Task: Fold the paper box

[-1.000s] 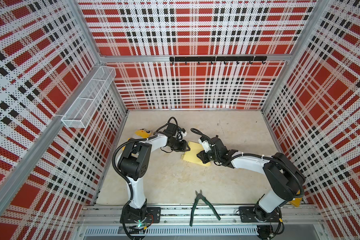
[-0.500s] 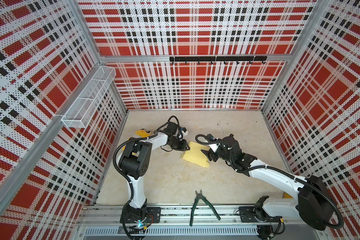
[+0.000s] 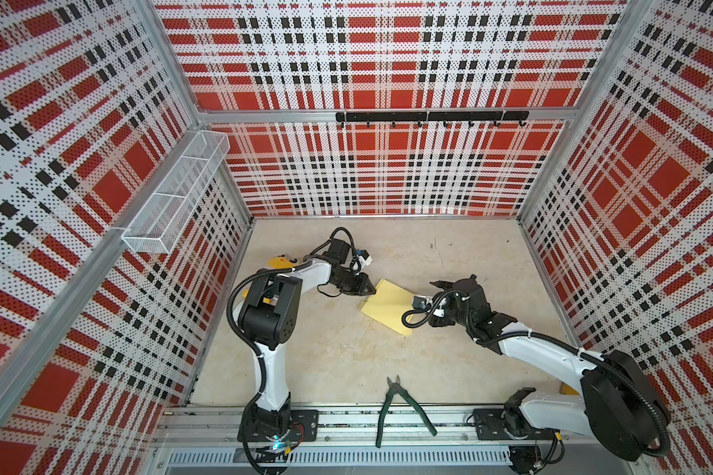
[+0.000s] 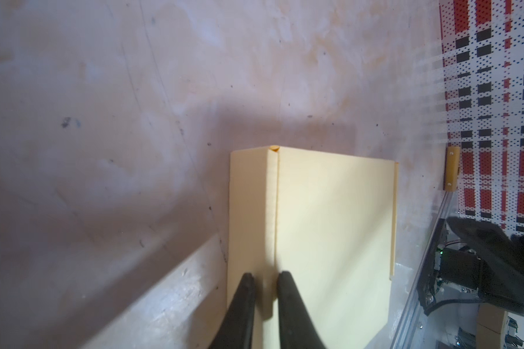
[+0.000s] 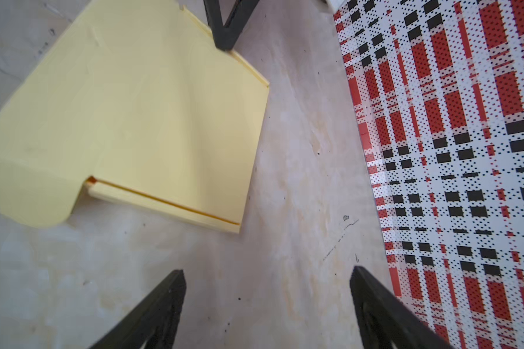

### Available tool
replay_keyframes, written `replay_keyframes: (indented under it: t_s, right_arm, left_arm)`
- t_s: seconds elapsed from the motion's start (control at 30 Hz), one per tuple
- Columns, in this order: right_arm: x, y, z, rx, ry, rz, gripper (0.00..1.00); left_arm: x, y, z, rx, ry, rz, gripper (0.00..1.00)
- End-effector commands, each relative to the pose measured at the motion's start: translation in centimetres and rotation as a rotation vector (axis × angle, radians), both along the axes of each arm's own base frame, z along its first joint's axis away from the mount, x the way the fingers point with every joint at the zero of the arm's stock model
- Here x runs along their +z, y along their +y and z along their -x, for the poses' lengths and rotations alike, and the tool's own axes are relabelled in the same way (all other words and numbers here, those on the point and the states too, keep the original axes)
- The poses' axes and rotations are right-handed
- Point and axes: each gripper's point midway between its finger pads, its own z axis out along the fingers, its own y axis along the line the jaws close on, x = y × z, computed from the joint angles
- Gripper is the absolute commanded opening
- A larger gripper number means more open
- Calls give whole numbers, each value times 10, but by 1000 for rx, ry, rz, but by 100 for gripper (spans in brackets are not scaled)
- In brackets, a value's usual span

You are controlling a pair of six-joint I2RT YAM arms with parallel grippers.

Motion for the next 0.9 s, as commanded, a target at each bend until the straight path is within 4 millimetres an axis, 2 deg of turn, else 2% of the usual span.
replay_keyframes:
  t_s: [0.0, 0.17, 0.2, 0.3, 0.6, 0.87]
  right_arm:
    - [4, 18, 5, 157, -82, 20, 88]
    - [-6, 20, 3, 176, -95, 63, 87]
    - [-8, 21, 3, 177, -97, 68, 87]
    - [-21, 25, 4, 195, -93, 114, 86]
    - [-42, 35, -4, 215, -142, 167, 86]
    - [-43, 48, -20, 205, -198, 128, 85]
  left_arm:
    - [-20, 9, 3, 6, 55, -46, 17]
    - [-21, 8, 2, -2, 66, -44, 16]
    - [-21, 17, -4, 22, 65, -44, 16]
    - [-24, 19, -4, 25, 74, -47, 15]
    - [-26, 16, -2, 8, 81, -48, 13]
    - [-30, 13, 0, -5, 90, -52, 13]
